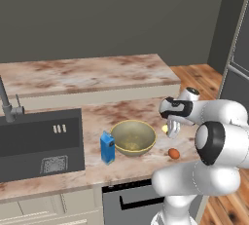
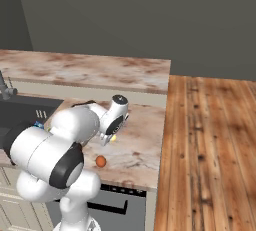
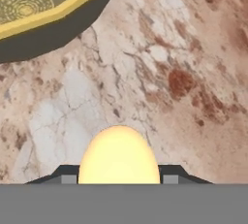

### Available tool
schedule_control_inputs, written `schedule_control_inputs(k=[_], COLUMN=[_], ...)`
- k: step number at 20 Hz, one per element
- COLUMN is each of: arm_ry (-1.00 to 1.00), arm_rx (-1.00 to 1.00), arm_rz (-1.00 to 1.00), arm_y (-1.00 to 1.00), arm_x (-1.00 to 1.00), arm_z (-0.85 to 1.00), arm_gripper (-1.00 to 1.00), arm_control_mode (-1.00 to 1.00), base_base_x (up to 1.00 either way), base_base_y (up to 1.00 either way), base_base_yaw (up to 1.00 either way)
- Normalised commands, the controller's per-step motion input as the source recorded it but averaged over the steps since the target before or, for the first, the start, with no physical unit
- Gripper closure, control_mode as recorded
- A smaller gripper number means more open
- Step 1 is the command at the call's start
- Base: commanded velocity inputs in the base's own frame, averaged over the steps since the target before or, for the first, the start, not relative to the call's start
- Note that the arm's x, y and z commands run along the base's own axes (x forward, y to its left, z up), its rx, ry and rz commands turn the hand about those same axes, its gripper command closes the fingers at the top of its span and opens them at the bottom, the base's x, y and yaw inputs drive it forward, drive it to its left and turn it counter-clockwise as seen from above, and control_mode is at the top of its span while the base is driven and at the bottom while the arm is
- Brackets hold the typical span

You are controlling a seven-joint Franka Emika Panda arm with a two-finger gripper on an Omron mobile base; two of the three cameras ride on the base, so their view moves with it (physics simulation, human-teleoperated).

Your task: Gather the eggs and milk located in the vicinity of the sink area and place them right next to the bowl.

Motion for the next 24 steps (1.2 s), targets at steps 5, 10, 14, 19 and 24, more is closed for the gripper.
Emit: schedule_control_inputs(k=[5, 10, 14, 19, 24], arm_ry=[-0.1, -0.05, 0.0, 0.0, 0.0], arm_rx=[0.01, 0.0, 0.0, 0.0, 0.0], arm_rz=[0.19, 0.11, 0.06, 0.04, 0.05], arm_y=[0.11, 0.25, 0.29, 0.1, 0.06], arm_x=[0.15, 0.17, 0.24, 0.2, 0.03], arm_z=[0.0, 0.0, 0.0, -0.02, -0.08], arm_gripper=[1.0, 1.0, 1.0, 1.0, 1.0], arm_control_mode=[-1.0, -1.0, -1.0, -1.0, -1.0], base_base_x=[0.0, 0.0, 0.0, 0.0, 0.0], base_base_y=[0.0, 0.0, 0.0, 0.0, 0.0], base_base_yaw=[0.0, 0.0, 0.0, 0.0, 0.0])
